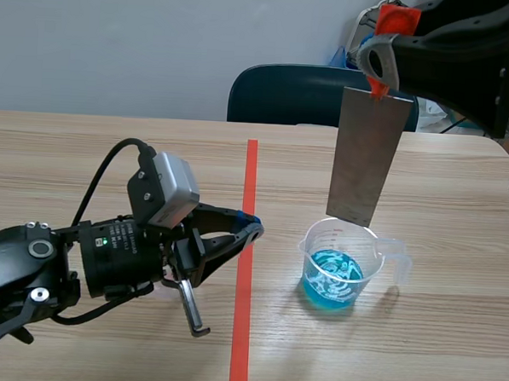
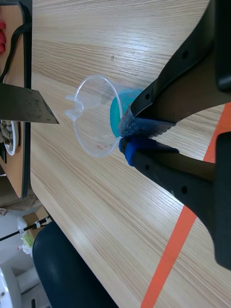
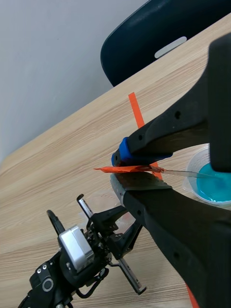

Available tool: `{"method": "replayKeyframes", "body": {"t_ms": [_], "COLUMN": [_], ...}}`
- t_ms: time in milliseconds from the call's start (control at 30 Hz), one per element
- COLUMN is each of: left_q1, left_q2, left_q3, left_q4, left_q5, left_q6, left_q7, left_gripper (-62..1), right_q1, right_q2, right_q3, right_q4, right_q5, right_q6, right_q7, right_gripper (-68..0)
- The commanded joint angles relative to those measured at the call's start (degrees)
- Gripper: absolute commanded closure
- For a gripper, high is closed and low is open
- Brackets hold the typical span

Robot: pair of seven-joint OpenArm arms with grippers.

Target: Do the redox reaction experiment

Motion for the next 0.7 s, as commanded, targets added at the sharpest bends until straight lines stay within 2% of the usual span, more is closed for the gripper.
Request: {"method": "replayKeyframes", "body": {"t_ms": [0, 300, 567, 667], "left_q1": [-0.6, -1.0, -1.6, -1.6], "left_q2": [0.5, 1.5, 3.1, 3.3], "left_q3": [0.4, 3.5, 4.8, 4.8], "left_q4": [0.5, 0.1, 0.1, 0.1], "left_q5": [-0.7, -0.8, -1.5, -4.2], "left_q6": [0.0, -1.3, -1.2, -1.2], "left_q7": [-1.0, -3.0, -2.7, -2.7], "left_gripper": [-1.5, -1.5, -1.5, -1.5], "right_q1": [0.5, 0.5, 0.5, 0.5], "right_q2": [0.4, 0.4, 0.4, 0.4], "right_q3": [0.7, 0.7, 0.7, 0.7], "right_q4": [0.8, 0.8, 0.8, 0.8], "right_q5": [0.8, 0.8, 0.8, 0.8], "right_q6": [0.4, 0.4, 0.4, 0.4], "right_q7": [0.6, 0.6, 0.5, 0.5], "right_gripper": [-0.8, -0.8, -0.8, -0.8]}}
